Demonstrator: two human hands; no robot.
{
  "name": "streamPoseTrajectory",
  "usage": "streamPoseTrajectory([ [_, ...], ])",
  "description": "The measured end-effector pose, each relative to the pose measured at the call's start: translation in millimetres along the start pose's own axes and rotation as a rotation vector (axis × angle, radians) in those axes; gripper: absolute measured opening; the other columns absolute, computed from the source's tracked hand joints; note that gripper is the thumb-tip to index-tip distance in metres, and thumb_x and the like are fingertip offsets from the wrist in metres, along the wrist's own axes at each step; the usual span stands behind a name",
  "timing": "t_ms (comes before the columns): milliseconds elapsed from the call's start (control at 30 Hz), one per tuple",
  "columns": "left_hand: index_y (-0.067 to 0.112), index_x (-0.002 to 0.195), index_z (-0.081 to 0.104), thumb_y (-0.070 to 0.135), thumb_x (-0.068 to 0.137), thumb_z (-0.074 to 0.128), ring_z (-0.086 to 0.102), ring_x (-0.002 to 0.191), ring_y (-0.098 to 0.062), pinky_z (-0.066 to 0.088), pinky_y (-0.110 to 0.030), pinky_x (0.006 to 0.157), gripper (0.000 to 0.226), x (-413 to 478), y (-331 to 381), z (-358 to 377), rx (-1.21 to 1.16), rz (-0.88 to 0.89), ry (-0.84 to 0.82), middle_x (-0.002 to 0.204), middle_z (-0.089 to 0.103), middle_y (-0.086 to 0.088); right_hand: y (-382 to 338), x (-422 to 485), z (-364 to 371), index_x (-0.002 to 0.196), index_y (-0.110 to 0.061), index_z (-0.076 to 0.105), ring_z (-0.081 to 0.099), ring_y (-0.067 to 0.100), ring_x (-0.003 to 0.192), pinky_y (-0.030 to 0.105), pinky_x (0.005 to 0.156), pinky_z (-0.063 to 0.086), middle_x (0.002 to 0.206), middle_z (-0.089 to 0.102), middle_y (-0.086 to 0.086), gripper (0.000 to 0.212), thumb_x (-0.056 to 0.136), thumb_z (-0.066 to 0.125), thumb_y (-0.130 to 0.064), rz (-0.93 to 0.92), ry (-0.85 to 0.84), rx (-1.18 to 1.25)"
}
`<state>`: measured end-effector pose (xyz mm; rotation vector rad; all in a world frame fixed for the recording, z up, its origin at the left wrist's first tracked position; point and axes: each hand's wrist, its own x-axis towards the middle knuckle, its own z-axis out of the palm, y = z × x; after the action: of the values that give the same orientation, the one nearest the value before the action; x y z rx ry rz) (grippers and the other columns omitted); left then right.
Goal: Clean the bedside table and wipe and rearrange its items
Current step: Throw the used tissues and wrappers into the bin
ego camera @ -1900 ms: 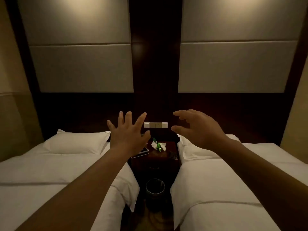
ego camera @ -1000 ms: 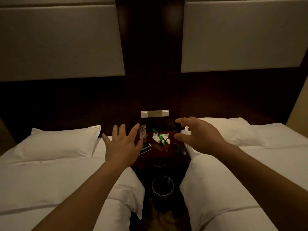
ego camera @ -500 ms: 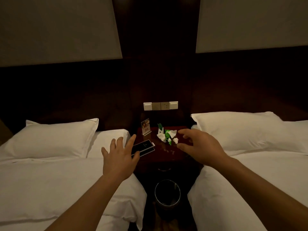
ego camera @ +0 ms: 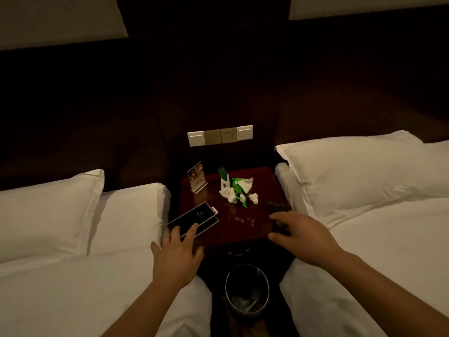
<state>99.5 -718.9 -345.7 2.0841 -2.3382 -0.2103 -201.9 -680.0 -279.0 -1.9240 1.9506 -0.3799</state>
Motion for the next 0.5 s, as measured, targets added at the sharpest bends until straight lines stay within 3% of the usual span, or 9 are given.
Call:
streamPoseTrajectory([
  [200, 0.04, 0.157, 0.014, 0.058, 0.095, 0.035, 0.018, 0.15, -0.033, 0.024, -0.063, 0.114, 0.067, 110.9, -29.4, 88.9, 0.013, 0.082, -0.15, 0.16, 0.027, -0.007, 29.1, 84.8, 85.0, 0.134, -0.04, 0.049, 0.062, 0.01, 0.106, 0.028, 0.083, 0.052, 0.123, 0.059, -0.011, 0.054, 0.084, 0.06, -0.056, 0.158, -0.071, 0.049],
  [400, 0.039, 0.157, 0.012, 0.058, 0.095, 0.036, 0.012, 0.151, -0.035, 0.018, -0.066, 0.116, 0.069, 199.7, -45.0, 169.4, 0.038, 0.12, -0.222, 0.16, 0.023, -0.01, 79.3, 154.1, 171.3, 0.134, -0.037, 0.051, 0.061, 0.01, 0.109, 0.024, 0.085, 0.049, 0.127, 0.06, -0.008, 0.052, 0.085, 0.064, -0.05, 0.277, -0.173, 0.084],
  [500, 0.038, 0.157, 0.011, 0.06, 0.094, 0.037, 0.01, 0.151, -0.036, 0.017, -0.067, 0.116, 0.071, 234.2, -50.7, 199.9, 0.056, 0.121, -0.205, 0.161, 0.019, -0.011, 111.3, 182.3, 201.8, 0.13, -0.03, 0.055, 0.062, 0.017, 0.107, 0.032, 0.087, 0.052, 0.124, 0.061, -0.001, 0.048, 0.085, 0.066, -0.043, 0.298, -0.189, 0.051],
])
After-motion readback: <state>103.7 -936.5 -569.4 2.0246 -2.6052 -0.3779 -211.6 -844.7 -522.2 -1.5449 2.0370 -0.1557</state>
